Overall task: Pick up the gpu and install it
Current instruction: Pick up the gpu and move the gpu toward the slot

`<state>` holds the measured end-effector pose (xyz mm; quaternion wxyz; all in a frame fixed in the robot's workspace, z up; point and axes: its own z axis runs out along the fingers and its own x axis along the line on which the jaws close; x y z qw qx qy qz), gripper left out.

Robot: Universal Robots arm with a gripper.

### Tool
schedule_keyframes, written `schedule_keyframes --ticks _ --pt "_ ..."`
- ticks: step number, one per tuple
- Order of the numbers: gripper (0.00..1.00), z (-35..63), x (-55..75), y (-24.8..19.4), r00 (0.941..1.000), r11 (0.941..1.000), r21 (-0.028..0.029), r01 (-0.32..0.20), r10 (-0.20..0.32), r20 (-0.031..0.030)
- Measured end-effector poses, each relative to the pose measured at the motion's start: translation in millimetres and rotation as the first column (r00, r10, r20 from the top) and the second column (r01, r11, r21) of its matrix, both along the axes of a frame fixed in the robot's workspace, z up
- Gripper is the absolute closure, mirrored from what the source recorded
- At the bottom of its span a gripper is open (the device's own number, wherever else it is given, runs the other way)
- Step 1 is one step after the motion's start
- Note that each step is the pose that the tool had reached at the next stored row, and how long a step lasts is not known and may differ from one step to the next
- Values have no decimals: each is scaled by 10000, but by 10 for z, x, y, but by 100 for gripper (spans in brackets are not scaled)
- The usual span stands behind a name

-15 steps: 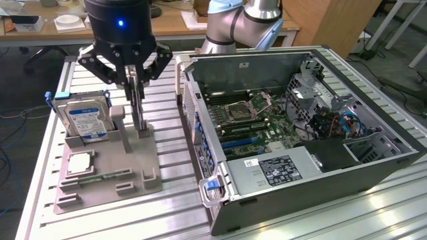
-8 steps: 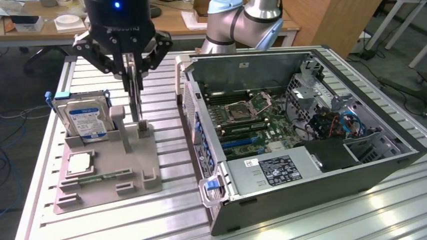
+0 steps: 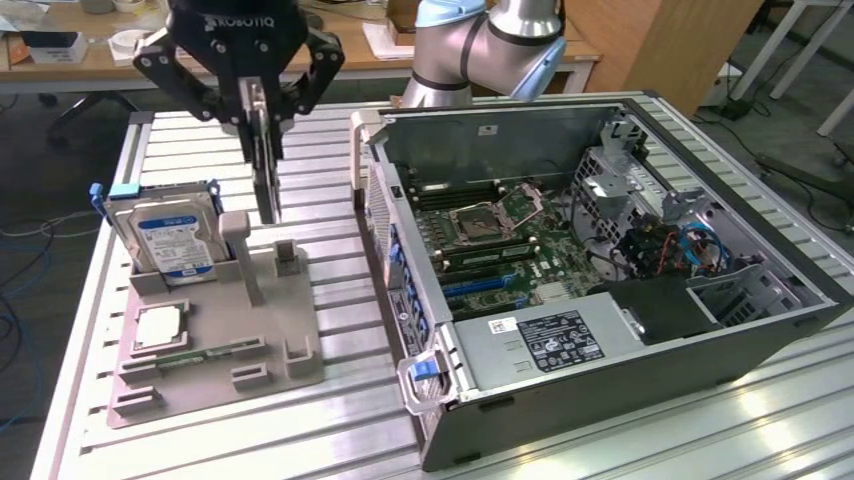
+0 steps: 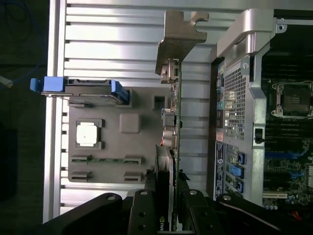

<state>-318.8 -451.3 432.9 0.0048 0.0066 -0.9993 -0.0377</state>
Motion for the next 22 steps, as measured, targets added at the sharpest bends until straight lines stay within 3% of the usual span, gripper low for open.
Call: schedule_keyframes --ticks 3,9,22 --pt "73 62 0 0 10000 10000 0 15 -15 1" --pt "73 66 17 0 10000 10000 -1 27 -27 -1" --pt "73 65 374 0 10000 10000 0 82 -82 0"
